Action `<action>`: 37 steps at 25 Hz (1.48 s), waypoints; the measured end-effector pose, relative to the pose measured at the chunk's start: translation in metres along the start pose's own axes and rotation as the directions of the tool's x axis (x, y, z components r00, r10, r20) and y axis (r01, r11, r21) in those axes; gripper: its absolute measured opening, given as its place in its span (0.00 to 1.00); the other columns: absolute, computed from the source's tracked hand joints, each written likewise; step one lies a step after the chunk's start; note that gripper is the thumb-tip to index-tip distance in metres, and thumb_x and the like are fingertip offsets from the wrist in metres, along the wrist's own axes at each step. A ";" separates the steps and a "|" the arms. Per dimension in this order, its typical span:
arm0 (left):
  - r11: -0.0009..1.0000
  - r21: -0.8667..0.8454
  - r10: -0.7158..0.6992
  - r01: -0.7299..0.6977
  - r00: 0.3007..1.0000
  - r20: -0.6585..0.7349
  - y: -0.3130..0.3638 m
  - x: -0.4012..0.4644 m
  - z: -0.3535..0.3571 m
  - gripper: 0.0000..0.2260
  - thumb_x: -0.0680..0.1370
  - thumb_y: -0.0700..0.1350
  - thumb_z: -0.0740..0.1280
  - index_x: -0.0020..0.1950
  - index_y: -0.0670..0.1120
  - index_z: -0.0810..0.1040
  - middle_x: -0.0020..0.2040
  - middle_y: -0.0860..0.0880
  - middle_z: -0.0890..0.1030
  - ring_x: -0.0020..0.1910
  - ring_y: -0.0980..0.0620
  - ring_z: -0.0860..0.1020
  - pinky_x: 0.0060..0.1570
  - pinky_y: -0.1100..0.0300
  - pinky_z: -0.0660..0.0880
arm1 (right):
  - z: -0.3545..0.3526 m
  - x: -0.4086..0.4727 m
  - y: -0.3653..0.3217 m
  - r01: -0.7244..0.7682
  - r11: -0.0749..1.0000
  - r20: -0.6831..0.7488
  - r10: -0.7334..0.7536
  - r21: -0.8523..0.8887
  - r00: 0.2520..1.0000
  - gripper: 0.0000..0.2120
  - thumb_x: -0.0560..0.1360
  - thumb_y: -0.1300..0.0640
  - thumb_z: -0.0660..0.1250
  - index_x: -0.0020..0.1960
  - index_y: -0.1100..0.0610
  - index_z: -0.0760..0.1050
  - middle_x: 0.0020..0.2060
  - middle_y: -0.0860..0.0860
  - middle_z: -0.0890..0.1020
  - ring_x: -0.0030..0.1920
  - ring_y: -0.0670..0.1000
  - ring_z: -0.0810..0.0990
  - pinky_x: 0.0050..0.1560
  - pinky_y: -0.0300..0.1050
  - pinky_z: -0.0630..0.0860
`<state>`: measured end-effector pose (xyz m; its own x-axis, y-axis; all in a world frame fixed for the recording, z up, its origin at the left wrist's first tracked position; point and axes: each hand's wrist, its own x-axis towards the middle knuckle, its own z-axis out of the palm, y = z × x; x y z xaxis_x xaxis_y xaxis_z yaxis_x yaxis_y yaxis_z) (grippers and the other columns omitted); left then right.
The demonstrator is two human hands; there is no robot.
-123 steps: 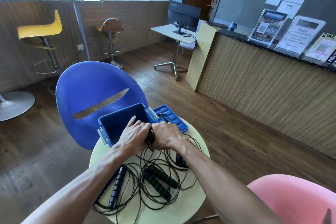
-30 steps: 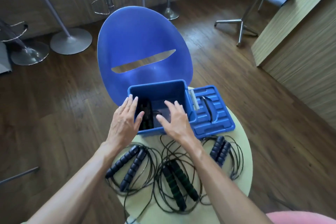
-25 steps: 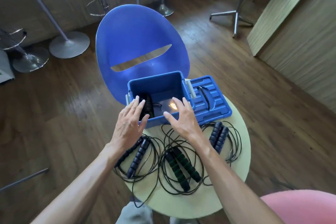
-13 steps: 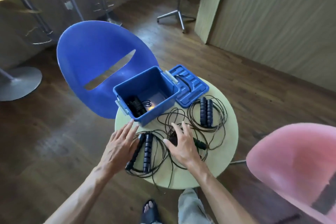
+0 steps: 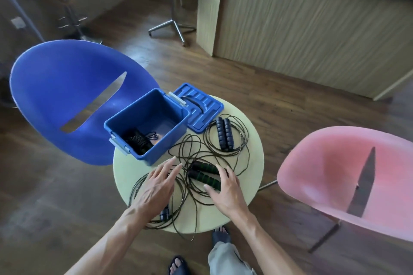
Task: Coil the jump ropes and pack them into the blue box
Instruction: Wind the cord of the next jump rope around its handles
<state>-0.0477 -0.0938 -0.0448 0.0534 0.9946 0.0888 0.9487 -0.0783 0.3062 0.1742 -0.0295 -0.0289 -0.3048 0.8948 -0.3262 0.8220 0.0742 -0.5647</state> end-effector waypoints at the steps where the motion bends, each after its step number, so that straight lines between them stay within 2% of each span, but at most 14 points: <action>1: 0.999 0.022 0.032 -0.033 0.999 0.020 0.003 0.011 -0.001 0.26 0.75 0.37 0.68 0.73 0.44 0.68 0.73 0.41 0.67 0.71 0.43 0.68 0.67 0.47 0.71 | -0.002 0.002 0.002 -0.018 1.000 -0.017 0.018 0.004 1.000 0.38 0.78 0.40 0.66 0.81 0.51 0.54 0.78 0.58 0.58 0.78 0.57 0.56 0.75 0.50 0.61; 6: 0.982 0.102 0.142 -0.160 0.976 0.166 0.024 0.087 -0.001 0.36 0.67 0.46 0.78 0.72 0.44 0.69 0.71 0.41 0.70 0.69 0.42 0.71 0.63 0.48 0.73 | -0.018 0.038 0.009 -0.092 0.993 -0.048 0.096 0.078 0.994 0.43 0.77 0.37 0.66 0.82 0.54 0.50 0.76 0.60 0.62 0.75 0.61 0.62 0.71 0.53 0.67; 10: 0.949 0.184 0.202 -0.255 0.943 0.264 0.042 0.154 0.024 0.38 0.63 0.33 0.74 0.72 0.42 0.68 0.69 0.39 0.72 0.65 0.41 0.74 0.57 0.48 0.78 | -0.034 0.085 0.021 -0.148 0.984 -0.007 0.149 0.103 0.989 0.44 0.78 0.41 0.68 0.82 0.57 0.48 0.75 0.61 0.62 0.73 0.60 0.66 0.70 0.50 0.68; 13: 0.927 0.238 0.222 -0.290 0.936 0.274 0.046 0.214 0.044 0.43 0.60 0.31 0.74 0.74 0.43 0.67 0.67 0.39 0.73 0.61 0.40 0.76 0.51 0.50 0.79 | -0.041 0.135 0.033 -0.183 0.980 0.035 0.181 0.082 0.983 0.45 0.77 0.41 0.69 0.81 0.62 0.50 0.74 0.63 0.65 0.72 0.61 0.68 0.70 0.49 0.69; 16: 0.915 0.265 0.233 -0.303 0.935 0.266 0.043 0.274 0.064 0.41 0.64 0.32 0.73 0.75 0.45 0.64 0.68 0.40 0.70 0.62 0.40 0.74 0.52 0.49 0.76 | -0.039 0.183 0.040 -0.169 0.986 -0.024 0.169 0.006 0.985 0.46 0.73 0.38 0.72 0.77 0.64 0.57 0.67 0.62 0.71 0.65 0.59 0.73 0.66 0.47 0.71; 18: 0.902 0.272 0.245 -0.334 0.917 0.314 0.039 0.303 0.081 0.38 0.67 0.33 0.71 0.76 0.46 0.63 0.68 0.41 0.69 0.63 0.41 0.71 0.54 0.50 0.75 | -0.034 0.206 0.046 -0.181 0.979 -0.034 0.178 -0.095 0.983 0.46 0.71 0.35 0.71 0.75 0.63 0.59 0.66 0.60 0.72 0.64 0.60 0.73 0.64 0.49 0.72; 21: 0.894 0.247 0.262 -0.374 0.883 0.389 0.037 0.322 0.099 0.37 0.64 0.35 0.76 0.72 0.47 0.69 0.65 0.41 0.71 0.59 0.41 0.72 0.52 0.50 0.77 | -0.034 0.229 0.055 -0.210 0.959 -0.014 0.212 -0.192 0.977 0.49 0.68 0.36 0.75 0.76 0.60 0.58 0.64 0.59 0.72 0.62 0.61 0.73 0.58 0.53 0.76; 23: 0.881 0.255 0.280 -0.398 0.874 0.398 0.036 0.327 0.105 0.33 0.63 0.37 0.77 0.67 0.46 0.73 0.61 0.41 0.73 0.56 0.42 0.73 0.51 0.50 0.77 | -0.036 0.237 0.055 -0.198 0.956 0.021 0.207 -0.215 0.978 0.49 0.67 0.40 0.77 0.76 0.60 0.57 0.63 0.59 0.72 0.60 0.60 0.74 0.54 0.55 0.78; 27: 0.856 0.257 0.311 -0.449 0.843 0.438 0.032 0.342 0.110 0.26 0.64 0.41 0.76 0.60 0.46 0.75 0.63 0.44 0.74 0.63 0.43 0.70 0.61 0.52 0.69 | -0.043 0.251 0.064 -0.099 0.943 0.080 0.131 -0.317 0.988 0.37 0.71 0.52 0.75 0.71 0.60 0.59 0.59 0.58 0.73 0.55 0.60 0.76 0.53 0.53 0.72; 29: 0.867 0.196 0.329 -0.457 0.823 0.463 0.033 0.346 0.107 0.26 0.64 0.46 0.76 0.60 0.45 0.75 0.59 0.46 0.75 0.61 0.45 0.72 0.63 0.52 0.69 | -0.052 0.253 0.072 -0.065 0.934 0.065 0.094 -0.351 0.993 0.37 0.70 0.54 0.76 0.71 0.58 0.59 0.59 0.58 0.73 0.56 0.59 0.77 0.54 0.53 0.69; 32: 0.920 0.074 0.310 -0.384 0.832 0.459 0.044 0.348 0.093 0.26 0.65 0.52 0.73 0.61 0.46 0.72 0.56 0.49 0.73 0.56 0.49 0.73 0.62 0.55 0.71 | -0.073 0.251 0.081 -0.035 0.916 -0.015 0.032 -0.400 0.999 0.43 0.63 0.51 0.80 0.72 0.56 0.63 0.59 0.58 0.74 0.54 0.59 0.75 0.52 0.57 0.71; 35: 0.958 -0.001 0.263 -0.285 0.883 0.389 0.064 0.350 0.065 0.24 0.68 0.53 0.69 0.60 0.46 0.71 0.54 0.51 0.73 0.53 0.51 0.72 0.59 0.57 0.72 | -0.105 0.249 0.084 0.019 0.894 -0.131 -0.087 -0.448 0.987 0.36 0.53 0.54 0.82 0.57 0.52 0.71 0.46 0.54 0.76 0.44 0.57 0.75 0.40 0.54 0.70; 37: 0.967 -0.024 0.247 -0.253 0.910 0.332 0.081 0.353 0.043 0.21 0.69 0.54 0.68 0.58 0.47 0.70 0.51 0.52 0.73 0.51 0.52 0.71 0.54 0.57 0.72 | -0.132 0.247 0.082 0.086 0.877 -0.152 -0.177 -0.472 0.972 0.29 0.56 0.56 0.79 0.53 0.52 0.71 0.44 0.52 0.74 0.42 0.57 0.73 0.37 0.52 0.69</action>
<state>0.0612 0.2535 -0.0294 0.3863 0.9087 -0.1581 0.8963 -0.3294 0.2968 0.2302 0.2554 -0.0555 -0.3694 0.9237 -0.1021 0.9219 0.3503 -0.1655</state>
